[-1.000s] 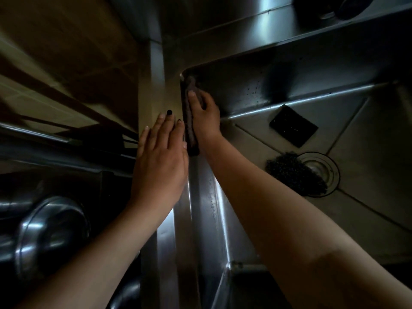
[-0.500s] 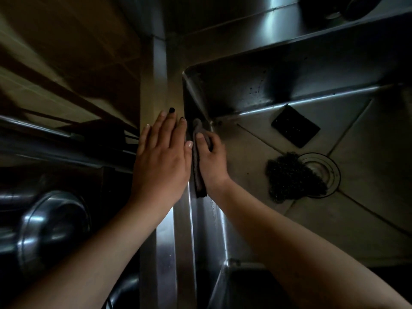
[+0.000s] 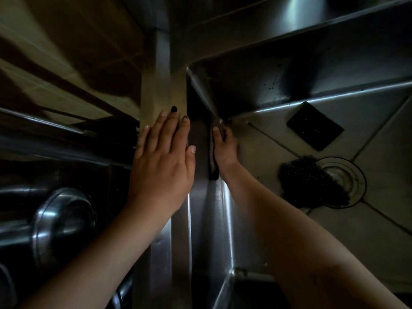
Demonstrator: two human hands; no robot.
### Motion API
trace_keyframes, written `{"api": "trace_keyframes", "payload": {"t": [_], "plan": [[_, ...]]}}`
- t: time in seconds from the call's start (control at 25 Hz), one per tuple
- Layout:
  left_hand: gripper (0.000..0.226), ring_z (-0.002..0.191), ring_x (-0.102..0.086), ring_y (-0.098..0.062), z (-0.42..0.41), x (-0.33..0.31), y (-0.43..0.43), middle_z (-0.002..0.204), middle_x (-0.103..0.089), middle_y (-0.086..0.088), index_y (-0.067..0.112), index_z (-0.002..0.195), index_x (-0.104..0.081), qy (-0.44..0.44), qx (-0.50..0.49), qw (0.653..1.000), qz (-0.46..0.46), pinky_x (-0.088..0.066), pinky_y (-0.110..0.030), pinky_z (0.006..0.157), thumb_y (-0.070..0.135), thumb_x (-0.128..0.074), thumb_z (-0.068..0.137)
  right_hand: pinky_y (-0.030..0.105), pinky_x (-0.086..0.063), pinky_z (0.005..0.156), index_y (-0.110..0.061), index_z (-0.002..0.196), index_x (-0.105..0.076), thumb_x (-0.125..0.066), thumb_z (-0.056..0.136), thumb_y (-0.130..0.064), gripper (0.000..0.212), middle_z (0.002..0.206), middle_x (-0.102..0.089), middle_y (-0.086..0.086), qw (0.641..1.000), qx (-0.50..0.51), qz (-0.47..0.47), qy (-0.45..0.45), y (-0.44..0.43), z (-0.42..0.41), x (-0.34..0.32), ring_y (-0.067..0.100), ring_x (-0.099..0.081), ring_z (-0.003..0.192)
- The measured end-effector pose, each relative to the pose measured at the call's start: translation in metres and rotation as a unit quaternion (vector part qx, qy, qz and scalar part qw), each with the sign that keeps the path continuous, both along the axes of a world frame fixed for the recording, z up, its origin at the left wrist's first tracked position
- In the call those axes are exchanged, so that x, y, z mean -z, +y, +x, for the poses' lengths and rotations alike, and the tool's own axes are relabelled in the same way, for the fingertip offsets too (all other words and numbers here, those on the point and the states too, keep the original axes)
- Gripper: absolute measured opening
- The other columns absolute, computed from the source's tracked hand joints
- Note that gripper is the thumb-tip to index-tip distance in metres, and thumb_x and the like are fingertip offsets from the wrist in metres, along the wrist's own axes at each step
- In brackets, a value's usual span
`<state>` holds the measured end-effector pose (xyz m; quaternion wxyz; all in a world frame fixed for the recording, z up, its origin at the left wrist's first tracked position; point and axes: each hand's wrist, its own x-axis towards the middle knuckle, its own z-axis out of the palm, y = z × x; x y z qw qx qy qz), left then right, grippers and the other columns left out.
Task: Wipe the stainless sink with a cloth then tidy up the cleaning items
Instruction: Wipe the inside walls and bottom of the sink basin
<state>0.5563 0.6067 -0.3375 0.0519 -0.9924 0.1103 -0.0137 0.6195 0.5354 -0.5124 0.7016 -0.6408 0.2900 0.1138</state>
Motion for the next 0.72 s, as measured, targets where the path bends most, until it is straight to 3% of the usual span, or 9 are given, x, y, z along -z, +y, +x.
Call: {"api": "trace_keyframes", "payload": {"t": [0.16,0.28,0.4,0.52,0.6,0.72], "plan": [[0.056,0.14,-0.023,-0.025,0.003,0.002,-0.002,0.147,-0.033,-0.012,0.008,0.138,-0.035,-0.003,-0.003,1.0,0.006,-0.01,-0.039,0.114,0.033,-0.021,0.09,0.024,-0.035,0.09,-0.017,0.123,-0.052,-0.043,0.095,-0.038,0.037,0.124,-0.05,0.017,0.997,-0.023,-0.02,0.064,0.002,-0.021,0.008,0.031,-0.051,0.111],[0.057,0.14,-0.021,-0.024,0.002,0.0,-0.002,0.148,-0.032,-0.011,0.009,0.139,-0.034,0.001,-0.012,1.0,0.014,-0.008,-0.038,0.114,0.034,-0.019,0.09,0.031,-0.039,0.098,-0.023,0.123,-0.049,-0.044,0.093,-0.043,0.037,0.126,-0.042,0.014,0.993,-0.038,0.02,0.108,0.002,-0.05,-0.009,0.03,-0.049,0.107],[0.057,0.14,-0.022,-0.024,0.002,0.0,-0.003,0.148,-0.033,-0.012,0.008,0.139,-0.034,0.002,-0.013,1.0,0.014,-0.009,-0.038,0.114,0.034,-0.019,0.091,0.034,-0.043,0.094,-0.024,0.117,-0.051,-0.046,0.092,-0.038,0.029,0.121,-0.044,0.011,0.996,-0.033,0.075,0.03,0.0,-0.05,-0.04,0.022,-0.051,0.102],[0.055,0.14,-0.023,-0.025,0.001,-0.001,-0.004,0.147,-0.034,-0.013,0.009,0.139,-0.034,0.001,-0.012,1.0,0.018,-0.012,-0.039,0.114,0.033,-0.02,0.091,0.026,-0.04,0.09,-0.018,0.116,-0.053,-0.047,0.093,-0.03,0.027,0.106,-0.049,0.003,0.996,-0.001,0.059,-0.065,0.0,-0.016,-0.065,0.014,-0.051,0.095],[0.054,0.139,-0.024,-0.024,0.001,0.0,-0.003,0.147,-0.035,-0.012,0.009,0.139,-0.034,-0.001,-0.009,1.0,0.015,-0.013,-0.04,0.114,0.033,-0.021,0.092,0.025,-0.036,0.094,-0.016,0.122,-0.049,-0.046,0.094,-0.032,0.032,0.111,-0.044,0.005,0.998,-0.001,0.043,-0.048,-0.001,0.008,-0.062,0.017,-0.048,0.099],[0.054,0.139,-0.025,-0.024,0.0,0.003,-0.001,0.146,-0.036,-0.012,0.009,0.138,-0.036,-0.01,-0.01,1.0,0.008,-0.015,-0.041,0.113,0.032,-0.023,0.092,0.04,-0.036,0.105,-0.013,0.128,-0.046,-0.045,0.095,-0.033,0.039,0.131,-0.041,0.018,0.999,-0.018,0.04,0.009,-0.004,0.03,-0.037,0.031,-0.045,0.118]]}}
